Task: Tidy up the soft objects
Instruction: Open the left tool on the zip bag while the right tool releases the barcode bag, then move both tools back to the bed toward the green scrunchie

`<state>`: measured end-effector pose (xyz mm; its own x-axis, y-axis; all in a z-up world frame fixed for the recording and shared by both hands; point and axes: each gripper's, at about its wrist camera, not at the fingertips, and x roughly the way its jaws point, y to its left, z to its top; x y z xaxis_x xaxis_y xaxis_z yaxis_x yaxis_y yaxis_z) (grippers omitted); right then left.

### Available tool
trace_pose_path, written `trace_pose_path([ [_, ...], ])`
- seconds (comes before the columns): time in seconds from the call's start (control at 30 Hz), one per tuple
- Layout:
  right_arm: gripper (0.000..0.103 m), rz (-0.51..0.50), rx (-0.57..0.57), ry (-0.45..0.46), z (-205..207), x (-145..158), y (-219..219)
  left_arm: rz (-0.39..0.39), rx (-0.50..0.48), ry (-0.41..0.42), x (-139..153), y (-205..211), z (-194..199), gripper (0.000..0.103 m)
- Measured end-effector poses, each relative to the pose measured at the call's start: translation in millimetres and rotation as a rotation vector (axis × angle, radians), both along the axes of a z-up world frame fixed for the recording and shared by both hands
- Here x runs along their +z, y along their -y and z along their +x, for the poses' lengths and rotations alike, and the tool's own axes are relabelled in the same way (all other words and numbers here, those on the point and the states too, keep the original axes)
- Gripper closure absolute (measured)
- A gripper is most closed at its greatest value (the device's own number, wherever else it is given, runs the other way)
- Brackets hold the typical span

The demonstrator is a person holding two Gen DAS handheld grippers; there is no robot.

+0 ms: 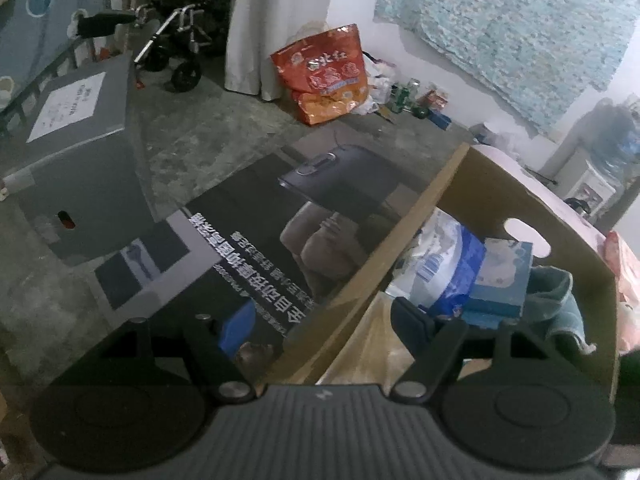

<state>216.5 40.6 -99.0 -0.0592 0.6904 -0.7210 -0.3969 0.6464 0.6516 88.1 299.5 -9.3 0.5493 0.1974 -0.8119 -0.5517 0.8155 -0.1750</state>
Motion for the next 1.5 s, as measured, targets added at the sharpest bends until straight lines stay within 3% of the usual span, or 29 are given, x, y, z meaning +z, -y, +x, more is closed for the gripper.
trace_pose_path([
  [0.13,0.043,-0.080,0.141,0.272,-35.6,50.6,29.7,-0.004,-0.031,-0.009,-1.0,7.1,0.6,0.027],
  [0.27,0.044,-0.229,0.271,0.507,-61.7,66.5,52.7,0.004,-0.058,0.014,5.8,18.8,-3.7,0.027],
  [0.43,0.055,-0.363,0.353,0.635,-74.7,55.7,62.3,0.032,-0.098,0.030,13.3,39.5,-7.6,0.027],
  [0.6,0.055,-0.442,0.380,0.750,-94.6,52.6,64.9,0.042,-0.124,0.030,14.6,53.1,-6.6,0.027],
  [0.77,0.055,-0.473,0.357,0.781,-94.0,48.9,64.0,0.048,-0.140,0.028,18.2,60.3,-3.2,0.027],
  [0.87,0.053,-0.411,0.310,0.769,-83.1,51.8,66.4,0.056,-0.153,0.039,22.9,68.6,-2.4,0.027],
  [1.0,0.050,-0.181,0.193,0.736,-72.6,70.6,86.6,0.051,-0.196,0.078,36.8,85.9,-3.2,0.027],
  [1.2,0.038,0.088,-0.048,0.741,-95.3,112.2,168.4,0.089,-0.346,0.135,69.9,142.1,4.3,0.019],
  [1.37,0.026,0.151,-0.226,0.799,-117.4,138.4,257.4,0.103,-0.537,0.182,97.5,214.3,26.3,0.006],
  [1.5,0.022,0.159,-0.403,0.819,-120.3,150.1,337.0,0.107,-0.714,0.164,102.1,282.7,58.3,0.004],
])
